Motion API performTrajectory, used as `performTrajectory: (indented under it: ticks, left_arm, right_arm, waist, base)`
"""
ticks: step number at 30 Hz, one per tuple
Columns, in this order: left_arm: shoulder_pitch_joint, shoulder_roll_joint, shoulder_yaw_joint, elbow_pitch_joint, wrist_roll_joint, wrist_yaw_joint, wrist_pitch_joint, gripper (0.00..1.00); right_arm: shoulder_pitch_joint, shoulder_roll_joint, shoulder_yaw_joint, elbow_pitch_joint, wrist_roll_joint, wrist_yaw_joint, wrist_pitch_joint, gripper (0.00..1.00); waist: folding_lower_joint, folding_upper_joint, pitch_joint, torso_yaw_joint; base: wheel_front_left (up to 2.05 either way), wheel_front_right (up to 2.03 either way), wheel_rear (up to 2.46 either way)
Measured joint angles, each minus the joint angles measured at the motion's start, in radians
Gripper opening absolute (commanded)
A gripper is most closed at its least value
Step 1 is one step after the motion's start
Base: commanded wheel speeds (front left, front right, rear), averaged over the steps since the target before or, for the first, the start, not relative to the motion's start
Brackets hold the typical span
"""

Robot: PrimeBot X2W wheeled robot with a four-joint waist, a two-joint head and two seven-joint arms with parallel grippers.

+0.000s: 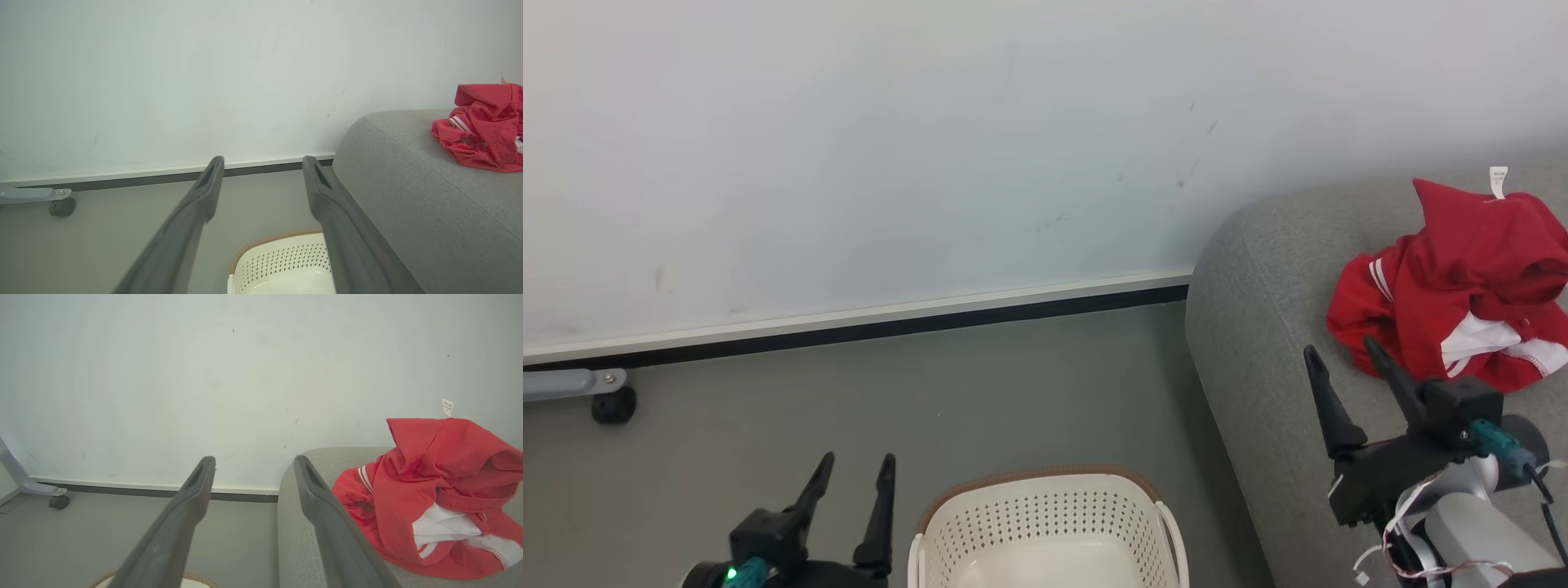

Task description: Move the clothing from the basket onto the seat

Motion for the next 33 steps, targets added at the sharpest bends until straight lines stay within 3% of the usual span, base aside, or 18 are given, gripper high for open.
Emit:
performTrajectory:
  ticks: [17, 33]
  left_arm:
    - [0.155, 0.035, 0.143, -0.079, 0.044, 0.008, -0.008, 1.00]
    - [0.272, -0.003, 0.266, -0.152, 0.110, 0.009, -0.008, 1.00]
  right_arm:
    - [0.204, 0.008, -0.050, -0.220, -0.051, -0.051, -0.001, 1.00]
    - [0.361, 0.026, -0.127, -0.330, -0.077, -0.059, -0.001, 1.00]
  waist:
    - [0.0000, 0.0002, -0.020, -0.001]
    - [0.0000, 0.0002, -0.039, -0.005]
  base:
    - [0.00, 0.00, 0.00]
    - [0.00, 0.00, 0.00]
